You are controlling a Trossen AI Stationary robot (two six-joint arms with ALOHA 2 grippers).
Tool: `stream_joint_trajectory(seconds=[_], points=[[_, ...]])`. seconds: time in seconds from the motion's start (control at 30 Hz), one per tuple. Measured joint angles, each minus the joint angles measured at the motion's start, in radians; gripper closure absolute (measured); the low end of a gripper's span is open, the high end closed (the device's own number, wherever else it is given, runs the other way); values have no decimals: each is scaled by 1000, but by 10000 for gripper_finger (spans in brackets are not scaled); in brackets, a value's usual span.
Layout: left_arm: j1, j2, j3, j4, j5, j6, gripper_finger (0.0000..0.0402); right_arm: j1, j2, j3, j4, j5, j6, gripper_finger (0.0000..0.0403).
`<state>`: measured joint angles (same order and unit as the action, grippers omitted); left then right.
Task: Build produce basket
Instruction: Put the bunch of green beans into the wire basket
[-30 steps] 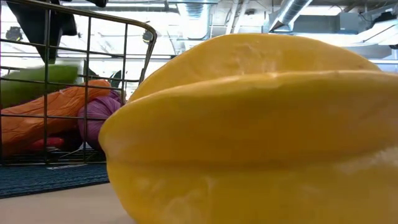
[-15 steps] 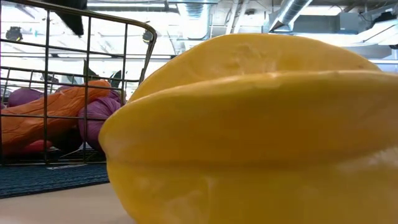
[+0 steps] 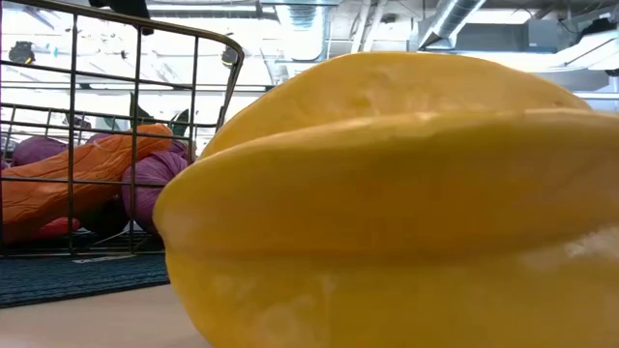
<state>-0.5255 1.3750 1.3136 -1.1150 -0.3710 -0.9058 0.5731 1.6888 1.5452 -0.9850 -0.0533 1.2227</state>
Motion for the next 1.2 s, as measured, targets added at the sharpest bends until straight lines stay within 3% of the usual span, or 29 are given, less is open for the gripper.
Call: stream_joint_trajectory(seconds=[0.37, 0.5, 0.7, 0.93, 1.2], points=[[0, 0, 0, -23, 0, 29, 136, -41, 266, -3, 23, -271, -27, 189], [0, 0, 0, -24, 0, 29, 136, -40, 294, -2, -74, -321, -41, 175], [0, 0, 0, -24, 0, 29, 136, 6, 273, -3, -297, -312, 21, 180], [0, 1, 0, -18, 0, 29, 136, 105, 175, -93, -309, -278, 287, 185], [0, 0, 0, -8, -5, 28, 136, 254, -12, -410, 61, -202, 784, 186]])
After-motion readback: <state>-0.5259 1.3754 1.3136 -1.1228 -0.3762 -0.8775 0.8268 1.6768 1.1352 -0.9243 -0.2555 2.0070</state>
